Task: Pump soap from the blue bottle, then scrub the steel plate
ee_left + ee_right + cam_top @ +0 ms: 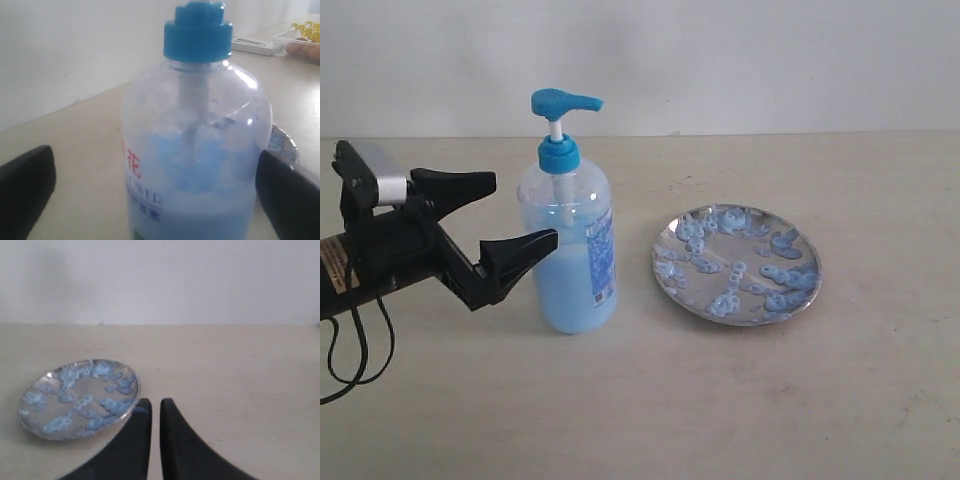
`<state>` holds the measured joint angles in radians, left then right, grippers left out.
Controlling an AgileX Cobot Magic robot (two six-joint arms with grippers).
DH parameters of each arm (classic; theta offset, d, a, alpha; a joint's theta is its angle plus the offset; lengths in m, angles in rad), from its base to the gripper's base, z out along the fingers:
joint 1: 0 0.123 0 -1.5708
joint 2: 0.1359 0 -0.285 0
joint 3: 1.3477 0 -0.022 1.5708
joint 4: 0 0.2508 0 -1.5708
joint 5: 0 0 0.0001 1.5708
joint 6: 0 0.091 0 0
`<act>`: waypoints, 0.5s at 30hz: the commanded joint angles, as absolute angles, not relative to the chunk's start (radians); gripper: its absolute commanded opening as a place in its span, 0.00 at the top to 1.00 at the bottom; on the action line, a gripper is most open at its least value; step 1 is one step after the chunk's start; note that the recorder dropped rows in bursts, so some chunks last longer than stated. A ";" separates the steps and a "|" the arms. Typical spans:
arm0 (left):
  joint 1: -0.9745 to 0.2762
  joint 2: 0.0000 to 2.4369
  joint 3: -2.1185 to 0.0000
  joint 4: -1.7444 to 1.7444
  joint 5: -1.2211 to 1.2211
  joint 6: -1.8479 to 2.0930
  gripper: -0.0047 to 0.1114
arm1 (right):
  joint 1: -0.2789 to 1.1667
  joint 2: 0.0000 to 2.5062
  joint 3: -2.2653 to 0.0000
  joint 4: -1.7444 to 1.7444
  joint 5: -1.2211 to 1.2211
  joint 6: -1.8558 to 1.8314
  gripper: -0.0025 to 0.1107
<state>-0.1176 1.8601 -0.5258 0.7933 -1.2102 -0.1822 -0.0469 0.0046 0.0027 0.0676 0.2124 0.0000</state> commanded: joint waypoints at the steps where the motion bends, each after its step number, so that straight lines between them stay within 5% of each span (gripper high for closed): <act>1: -0.121 1.907 -0.553 0.852 -1.221 -0.222 0.03 | -0.048 0.000 0.000 0.096 0.123 0.096 0.95; 15: -0.221 2.125 -0.746 0.878 -1.221 -0.232 0.03 | -0.048 0.000 0.000 0.098 0.121 0.390 0.95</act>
<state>-0.2018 2.0861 -0.7009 0.8747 -1.2134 -0.2222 -0.0469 0.0046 0.0027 0.0954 0.1075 0.3626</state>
